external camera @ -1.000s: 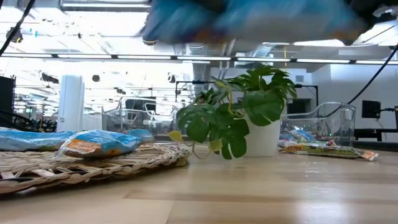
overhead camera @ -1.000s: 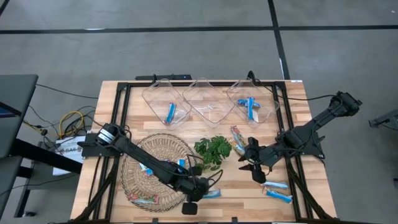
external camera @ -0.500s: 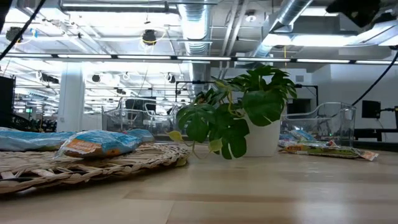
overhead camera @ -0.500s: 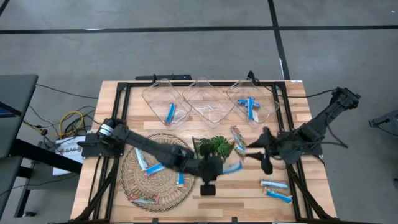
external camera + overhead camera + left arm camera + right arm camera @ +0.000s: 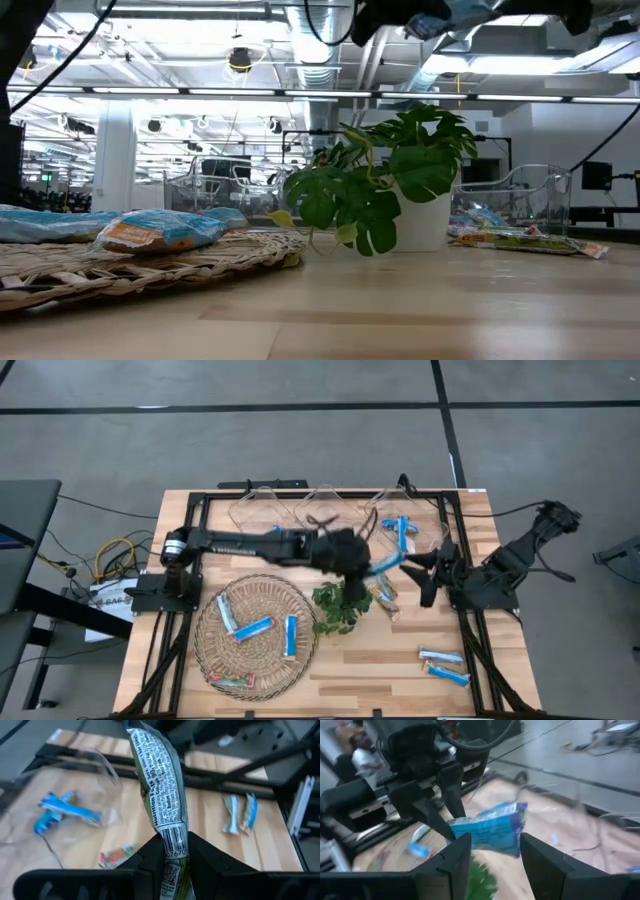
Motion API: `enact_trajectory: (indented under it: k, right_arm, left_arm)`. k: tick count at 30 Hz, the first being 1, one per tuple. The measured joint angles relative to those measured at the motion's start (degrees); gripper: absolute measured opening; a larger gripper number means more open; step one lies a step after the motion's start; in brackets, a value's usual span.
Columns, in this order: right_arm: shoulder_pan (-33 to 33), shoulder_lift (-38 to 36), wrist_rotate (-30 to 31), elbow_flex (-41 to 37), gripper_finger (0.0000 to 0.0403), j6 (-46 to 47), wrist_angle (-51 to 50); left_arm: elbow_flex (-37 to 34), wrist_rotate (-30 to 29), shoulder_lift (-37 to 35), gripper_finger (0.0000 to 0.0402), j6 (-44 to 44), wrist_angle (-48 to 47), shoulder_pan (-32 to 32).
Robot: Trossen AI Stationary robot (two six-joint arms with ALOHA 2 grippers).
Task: Pick and place Granola Bars by type
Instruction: Put the blue granola bar into the right transparent bin
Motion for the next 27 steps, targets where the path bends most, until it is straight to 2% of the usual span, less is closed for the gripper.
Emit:
enact_trajectory:
  k: [4,9,15,23,27]
  right_arm:
    - [-4.2,-1.8,0.7,0.0,0.0159,0.0,1.2]
    - [-10.1,-3.3,-1.4,0.0,0.0162,0.0,1.7]
    - [-16.5,-3.5,-7.2,0.0,0.0177,-3.2,3.9]
    - [-22.1,-3.0,-16.1,0.0,0.0189,-12.4,15.8]
    - [-24.8,-2.6,-20.2,0.0,0.0188,-13.6,17.2]
  left_arm:
    - [0.0,3.8,0.0,0.0068,1.2,4.5,2.8]
    - [0.0,4.7,0.0,0.0068,2.4,8.3,4.4]
    - [0.0,4.6,0.0,0.0068,4.3,9.6,5.8]
    - [0.0,8.5,0.3,0.0068,4.4,13.4,6.9]
    - [0.0,8.6,0.5,0.0068,4.6,14.1,6.8]
